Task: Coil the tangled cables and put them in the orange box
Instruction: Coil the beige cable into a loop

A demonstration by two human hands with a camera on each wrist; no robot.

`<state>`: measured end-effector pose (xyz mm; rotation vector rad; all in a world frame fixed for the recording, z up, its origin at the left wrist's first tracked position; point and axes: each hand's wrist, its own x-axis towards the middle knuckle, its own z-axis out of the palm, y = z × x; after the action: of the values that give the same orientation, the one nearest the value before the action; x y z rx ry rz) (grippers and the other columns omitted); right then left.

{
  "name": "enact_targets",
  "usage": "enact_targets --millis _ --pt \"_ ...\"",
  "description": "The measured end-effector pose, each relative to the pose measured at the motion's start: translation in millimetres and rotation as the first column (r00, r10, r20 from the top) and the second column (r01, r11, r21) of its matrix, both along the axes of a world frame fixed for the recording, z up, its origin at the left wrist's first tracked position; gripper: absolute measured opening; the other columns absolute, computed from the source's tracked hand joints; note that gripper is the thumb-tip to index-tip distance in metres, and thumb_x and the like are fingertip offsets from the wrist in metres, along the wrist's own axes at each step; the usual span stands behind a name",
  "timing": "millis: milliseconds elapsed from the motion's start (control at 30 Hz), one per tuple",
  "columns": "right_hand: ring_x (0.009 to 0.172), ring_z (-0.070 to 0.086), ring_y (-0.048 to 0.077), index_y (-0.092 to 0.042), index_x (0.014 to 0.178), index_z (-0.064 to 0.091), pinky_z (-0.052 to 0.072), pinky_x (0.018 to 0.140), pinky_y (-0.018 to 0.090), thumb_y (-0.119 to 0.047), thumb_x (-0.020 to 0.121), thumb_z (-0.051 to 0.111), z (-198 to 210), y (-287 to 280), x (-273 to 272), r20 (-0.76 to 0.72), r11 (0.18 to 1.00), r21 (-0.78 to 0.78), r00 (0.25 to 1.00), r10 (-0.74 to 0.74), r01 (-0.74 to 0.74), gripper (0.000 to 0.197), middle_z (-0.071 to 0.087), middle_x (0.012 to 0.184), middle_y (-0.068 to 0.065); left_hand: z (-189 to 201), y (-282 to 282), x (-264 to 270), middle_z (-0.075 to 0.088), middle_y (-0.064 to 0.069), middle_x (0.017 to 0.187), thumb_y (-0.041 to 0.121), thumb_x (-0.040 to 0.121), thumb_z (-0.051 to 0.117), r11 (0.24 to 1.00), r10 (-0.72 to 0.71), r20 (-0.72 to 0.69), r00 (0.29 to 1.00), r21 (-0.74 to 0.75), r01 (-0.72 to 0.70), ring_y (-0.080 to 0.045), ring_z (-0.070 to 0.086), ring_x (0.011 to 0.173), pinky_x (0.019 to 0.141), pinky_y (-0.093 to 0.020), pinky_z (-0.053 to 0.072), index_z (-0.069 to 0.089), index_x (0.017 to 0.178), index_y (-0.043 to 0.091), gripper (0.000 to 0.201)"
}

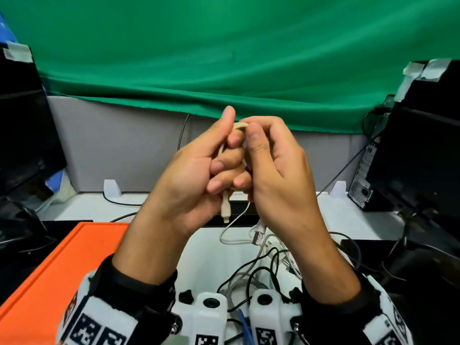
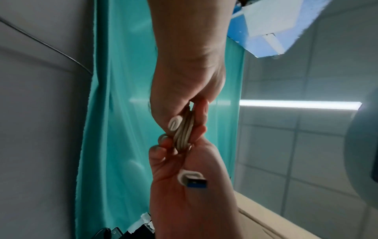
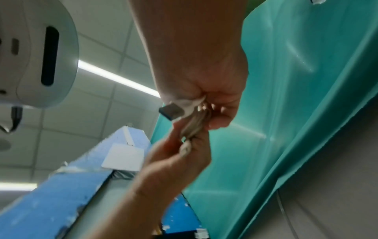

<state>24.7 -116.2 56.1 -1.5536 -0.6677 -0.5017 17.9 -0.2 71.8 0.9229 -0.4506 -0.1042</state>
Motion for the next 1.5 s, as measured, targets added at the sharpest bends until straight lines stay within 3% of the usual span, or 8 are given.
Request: enact_targets --millis 233,333,467,633,933,1133,1267,1500 --pt "0.064 0.057 0.004 -0.011 0.101 0.067 0.043 0.061 0.018 -0.021 0.107 0.049 0 -12 10 0.320 0.969 -0.005 0.919 -0.231 0.246 0.022 0.061 0.072 -0.011 -6 -18 -13 0.055 0.000 0.060 0.045 0.104 0.046 0.551 0.516 0.539 0.666 0.387 -0.739 -0.015 0.059 0.055 0.057 -0.040 0.051 0.059 0.091 0.003 0.046" --pt "0.061 0.049 0.005 -0.015 0.098 0.067 0.040 0.061 0.022 -0.022 0.106 0.050 0 -13 11 0.267 0.987 0.037 0.950 -0.161 0.157 0.020 0.054 0.068 -0.013 -10 -18 -14 0.056 0.000 0.069 0.039 0.109 0.037 0.255 0.493 0.745 0.449 0.370 -0.893 -0.017 0.055 0.066 0.061 -0.039 0.045 0.053 0.084 0.010 0.041" --pt "0.056 0.040 0.013 -0.013 0.096 0.068 0.035 0.052 0.029 -0.021 0.105 0.051 3 -4 10 -0.008 0.958 0.268 0.994 0.109 -0.103 0.021 0.044 0.059 -0.008 -15 -16 -6 0.051 0.008 0.062 0.042 0.108 0.035 0.147 0.507 0.775 0.377 0.354 -0.924 -0.012 0.048 0.059 0.053 -0.032 0.037 0.045 0.080 0.020 0.038" --pt "0.045 0.035 0.007 -0.013 0.101 0.066 0.032 0.043 0.023 -0.026 0.105 0.050 7 -8 13 -0.261 0.808 0.522 0.851 0.455 -0.273 0.022 0.040 0.058 -0.006 -16 -4 5 0.057 -0.001 0.064 0.043 0.107 0.038 0.267 0.444 0.720 0.533 0.462 -0.846 -0.016 0.054 0.055 0.053 -0.040 0.043 0.053 0.081 0.015 0.041" --pt "0.059 0.047 0.010 -0.013 0.106 0.067 0.044 0.057 0.027 -0.028 0.108 0.046 -5 7 16 0.021 0.963 0.268 1.000 0.022 -0.027 0.026 0.053 0.066 -0.010 -18 -12 7 0.052 0.005 0.062 0.044 0.102 0.039 0.500 0.540 0.590 0.601 0.349 -0.792 -0.022 0.045 0.052 0.052 -0.045 0.038 0.049 0.074 0.021 0.037" --pt "0.060 0.049 0.019 -0.022 0.079 0.050 0.042 0.056 0.041 -0.042 0.108 0.038 -8 -5 20 0.124 0.957 -0.151 0.965 -0.232 0.249 0.037 0.053 0.064 -0.004 -17 -11 5 0.053 -0.005 0.064 0.037 0.107 0.040 0.253 0.581 0.719 0.381 0.286 -0.924 -0.023 0.049 0.059 0.055 -0.045 0.042 0.052 0.078 0.013 0.039" --pt "0.057 0.046 0.013 -0.033 0.073 0.036 0.033 0.050 0.024 -0.037 0.108 0.039 -6 -15 26 0.266 0.895 -0.245 0.914 -0.308 0.373 0.035 0.045 0.057 -0.008 -11 4 3 0.059 -0.001 0.061 0.042 0.107 0.042 0.212 0.445 0.737 0.509 0.466 -0.859 -0.014 0.054 0.051 0.050 -0.030 0.042 0.058 0.075 0.016 0.044" --pt "0.055 0.044 0.006 -0.030 0.074 0.030 0.031 0.049 0.019 -0.034 0.108 0.041 -7 -25 33 0.336 0.851 -0.267 0.871 -0.358 0.452 0.036 0.039 0.056 -0.009 4 38 -8 0.071 -0.007 0.074 0.021 0.085 0.067 0.713 0.308 0.352 0.884 0.530 -0.459 -0.017 0.061 0.056 0.056 -0.024 0.054 0.069 0.088 0.004 0.018"
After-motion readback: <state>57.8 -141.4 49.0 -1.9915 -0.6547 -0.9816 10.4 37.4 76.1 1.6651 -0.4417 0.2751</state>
